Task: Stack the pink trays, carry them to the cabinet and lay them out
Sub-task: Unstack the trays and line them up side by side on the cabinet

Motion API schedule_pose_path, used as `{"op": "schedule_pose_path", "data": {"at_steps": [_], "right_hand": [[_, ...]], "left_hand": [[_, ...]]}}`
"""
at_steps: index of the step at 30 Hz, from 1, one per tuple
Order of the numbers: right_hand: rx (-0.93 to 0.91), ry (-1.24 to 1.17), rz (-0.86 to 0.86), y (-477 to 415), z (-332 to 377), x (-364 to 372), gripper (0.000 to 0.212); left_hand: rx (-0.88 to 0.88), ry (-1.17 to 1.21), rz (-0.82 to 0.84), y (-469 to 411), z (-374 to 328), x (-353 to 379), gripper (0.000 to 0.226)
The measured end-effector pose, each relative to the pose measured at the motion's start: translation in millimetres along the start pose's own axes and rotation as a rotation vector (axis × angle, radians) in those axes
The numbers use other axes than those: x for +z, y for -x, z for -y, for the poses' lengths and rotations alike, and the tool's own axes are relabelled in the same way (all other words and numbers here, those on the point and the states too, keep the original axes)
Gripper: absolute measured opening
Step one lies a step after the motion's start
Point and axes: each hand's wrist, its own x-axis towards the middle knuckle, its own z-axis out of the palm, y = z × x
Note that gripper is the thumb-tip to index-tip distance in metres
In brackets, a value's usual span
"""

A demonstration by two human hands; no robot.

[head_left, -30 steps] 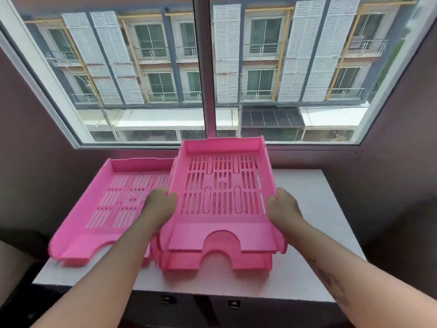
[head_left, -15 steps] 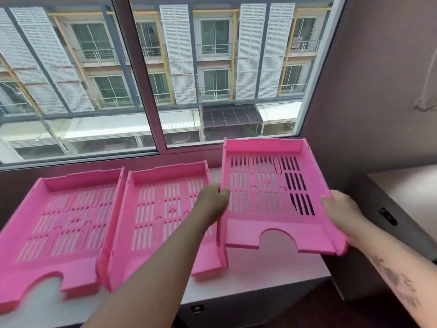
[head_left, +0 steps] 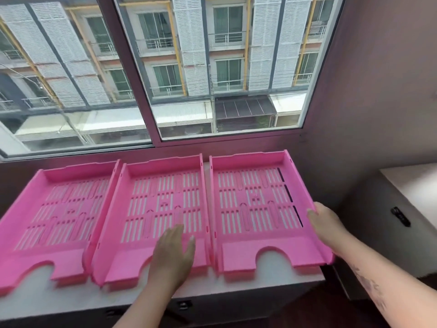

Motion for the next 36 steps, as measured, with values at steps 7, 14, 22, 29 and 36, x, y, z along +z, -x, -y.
{"op": "schedule_pose_path", "data": {"at_steps": [7,14,22,29,36], "right_hand": [[-0.534,0.608,0.107,67.4,16.2,46.1,0.089],[-0.585,0.763,0.302,58.1,4.3,69.1,0.118],[-0.632,0.764,0.299,43.8,17.4,77.2,0.111],[-0.639,0.782,0.304,32.6,25.5,84.0,0.104],[-0.649,0.8,0.306,19.5,35.8,88.1,0.11]], "left_hand": [[0.112,-0.232,-0.016,6.6,20.4,15.8,0.079],[0.179,-0.213,-0.027,3.9,28.2,13.8,0.072],[0.243,-0.242,-0.035,-10.1,38.0,8.6,0.067],[0.242,-0.244,-0.046,-21.1,39.6,4.4,0.062],[0.233,-0.256,-0.021,-34.6,41.3,1.6,0.066]]}}
